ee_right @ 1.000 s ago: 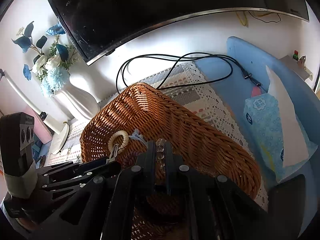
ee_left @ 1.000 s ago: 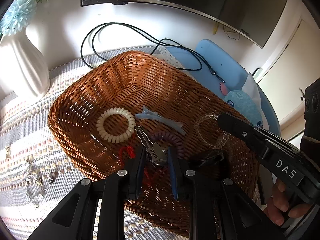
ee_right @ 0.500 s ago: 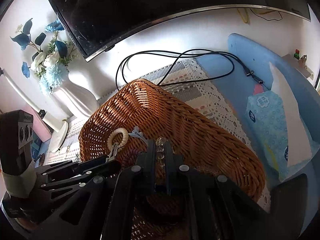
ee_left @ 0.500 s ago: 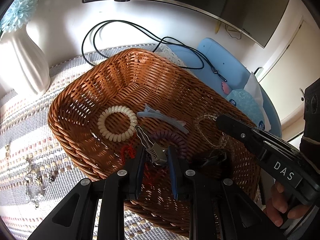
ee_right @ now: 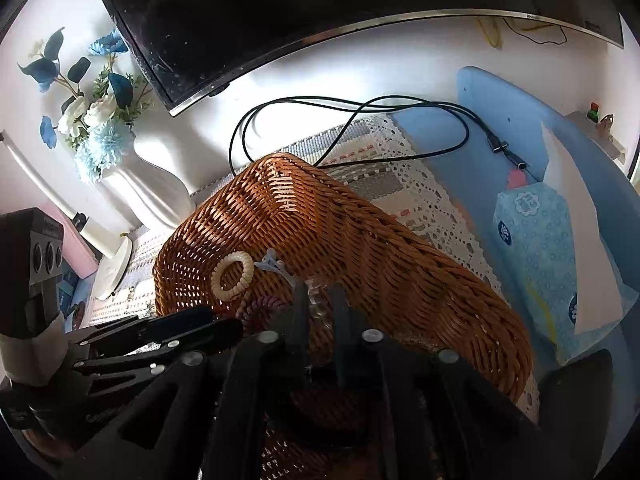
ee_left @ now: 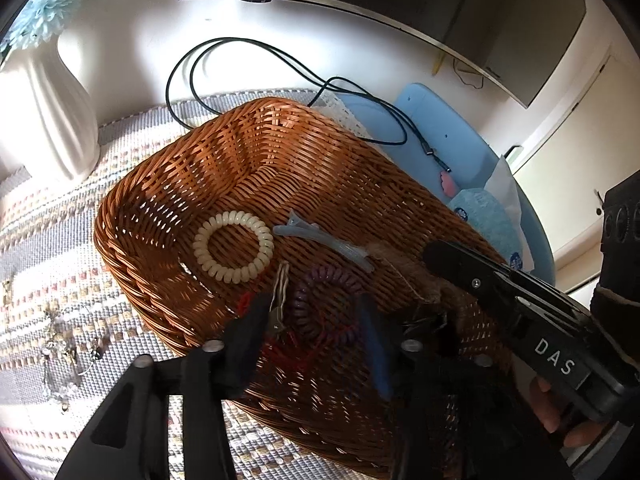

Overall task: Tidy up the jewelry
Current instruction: 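Lower the bead bracelet into the basket and open right tool, then move both open tools back over the cloth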

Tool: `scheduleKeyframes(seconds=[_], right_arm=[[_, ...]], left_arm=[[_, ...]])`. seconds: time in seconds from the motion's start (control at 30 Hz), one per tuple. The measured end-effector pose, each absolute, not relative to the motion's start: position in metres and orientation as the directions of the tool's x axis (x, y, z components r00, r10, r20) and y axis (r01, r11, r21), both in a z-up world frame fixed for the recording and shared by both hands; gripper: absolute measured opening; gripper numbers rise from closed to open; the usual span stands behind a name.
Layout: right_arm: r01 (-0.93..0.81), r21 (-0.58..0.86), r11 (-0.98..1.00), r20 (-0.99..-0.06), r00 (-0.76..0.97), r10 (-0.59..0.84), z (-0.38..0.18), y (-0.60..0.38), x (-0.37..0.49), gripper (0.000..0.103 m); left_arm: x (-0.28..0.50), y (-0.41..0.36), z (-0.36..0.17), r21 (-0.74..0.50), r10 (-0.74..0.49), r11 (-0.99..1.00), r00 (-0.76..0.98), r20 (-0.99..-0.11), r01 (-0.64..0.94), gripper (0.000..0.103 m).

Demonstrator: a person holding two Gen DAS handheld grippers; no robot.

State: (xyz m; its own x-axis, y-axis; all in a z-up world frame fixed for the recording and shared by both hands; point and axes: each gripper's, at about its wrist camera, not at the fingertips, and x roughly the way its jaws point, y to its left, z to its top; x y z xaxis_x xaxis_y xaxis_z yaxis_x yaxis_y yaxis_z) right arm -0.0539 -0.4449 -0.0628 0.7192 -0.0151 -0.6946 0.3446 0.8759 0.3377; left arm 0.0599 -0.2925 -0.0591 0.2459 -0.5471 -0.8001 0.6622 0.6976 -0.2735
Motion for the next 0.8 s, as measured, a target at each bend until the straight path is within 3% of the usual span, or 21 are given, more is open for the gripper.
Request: scheduleKeyframes(seconds=[0.03,0.23,0.8], right_arm=[[0.344,0.338,0.876,-0.691,0.722,-0.016,-0.062,-0.446,-0.055,0.039],[0.331,0.341,0.88,-0.68,0.733,-0.012,-0.057,-0.444,-0.056,0.053],[0.293,0.334,0.896,-0.644,0.765,-0.01,-0.037,-0.43,-0.057,0.053]], left_arm=[[0.06,-0.292,-0.058,-0.275,-0.549,0.698,0.248,-0.798,0.661,0.052],[0.058,-0.288,-0.056,-0.272,-0.542,0.708,0.255,-0.8,0.652,0.057],[0.076,-0.244,-0.03,-0.321,-0.582,0.751,0.348,-0.735,0.578,0.058]])
